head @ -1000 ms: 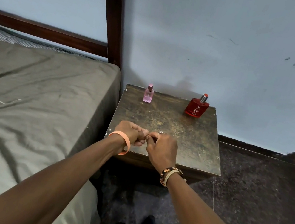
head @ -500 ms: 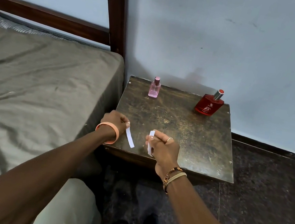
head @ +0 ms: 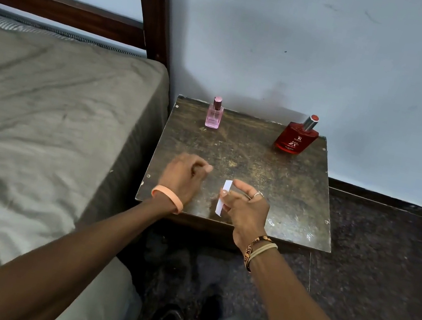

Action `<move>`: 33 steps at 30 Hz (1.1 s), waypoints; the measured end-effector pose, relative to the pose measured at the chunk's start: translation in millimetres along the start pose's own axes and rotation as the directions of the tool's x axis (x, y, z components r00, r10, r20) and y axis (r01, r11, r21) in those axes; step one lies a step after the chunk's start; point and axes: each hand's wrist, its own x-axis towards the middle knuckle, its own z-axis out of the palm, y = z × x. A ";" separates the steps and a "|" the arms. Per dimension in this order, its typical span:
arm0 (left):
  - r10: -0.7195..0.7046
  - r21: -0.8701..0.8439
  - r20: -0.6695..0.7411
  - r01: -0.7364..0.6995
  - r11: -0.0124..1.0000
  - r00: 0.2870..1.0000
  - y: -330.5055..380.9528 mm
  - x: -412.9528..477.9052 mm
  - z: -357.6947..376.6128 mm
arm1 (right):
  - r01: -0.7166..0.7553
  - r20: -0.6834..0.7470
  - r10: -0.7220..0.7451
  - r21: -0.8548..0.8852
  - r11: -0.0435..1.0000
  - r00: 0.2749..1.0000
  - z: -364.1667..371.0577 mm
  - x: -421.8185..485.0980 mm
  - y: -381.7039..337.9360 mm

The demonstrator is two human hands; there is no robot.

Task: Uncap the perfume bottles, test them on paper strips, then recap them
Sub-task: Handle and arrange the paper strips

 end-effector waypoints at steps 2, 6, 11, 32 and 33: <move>-0.081 -0.246 0.219 0.135 0.960 0.973 23.9 -11.6 7.0 | 0.038 0.002 -0.038 -0.028 0.999 0.999 -2.0 -3.4 -3.3; -0.137 -0.442 0.368 0.302 0.845 0.920 47.1 -17.2 21.3 | 0.103 -0.017 -0.104 -0.092 0.990 0.994 -15.4 -10.8 -12.3; -0.229 -0.528 0.349 0.393 0.753 0.908 69.0 -15.3 33.1 | 0.116 0.006 -0.117 -0.149 0.982 0.993 -42.8 -14.6 -17.8; -0.059 -0.102 0.301 0.094 0.990 0.952 74.4 46.5 111.0 | -0.009 -0.246 -0.059 -0.266 0.964 0.967 -86.9 52.2 -2.1; -0.042 -0.071 0.292 0.066 0.995 0.955 74.5 48.1 113.9 | -0.014 -0.255 -0.062 -0.284 0.959 0.965 -86.2 55.7 -1.3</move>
